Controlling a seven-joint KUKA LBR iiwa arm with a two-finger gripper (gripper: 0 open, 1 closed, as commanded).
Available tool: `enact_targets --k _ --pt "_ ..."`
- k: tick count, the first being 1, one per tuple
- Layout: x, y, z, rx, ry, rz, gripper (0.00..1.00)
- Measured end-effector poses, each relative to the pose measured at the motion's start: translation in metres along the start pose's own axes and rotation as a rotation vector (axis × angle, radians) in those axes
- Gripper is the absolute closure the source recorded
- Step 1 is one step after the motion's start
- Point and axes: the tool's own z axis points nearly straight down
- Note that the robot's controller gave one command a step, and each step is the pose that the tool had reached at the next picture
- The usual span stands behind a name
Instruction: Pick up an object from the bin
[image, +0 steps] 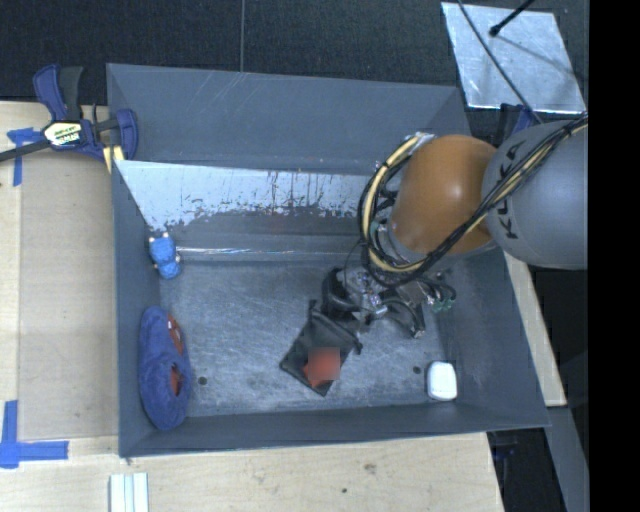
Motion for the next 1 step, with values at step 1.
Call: enact_targets --k 1 --pt "-0.0068 0.0198 -0.0599 0.001 -0.001 0.285 1.00"
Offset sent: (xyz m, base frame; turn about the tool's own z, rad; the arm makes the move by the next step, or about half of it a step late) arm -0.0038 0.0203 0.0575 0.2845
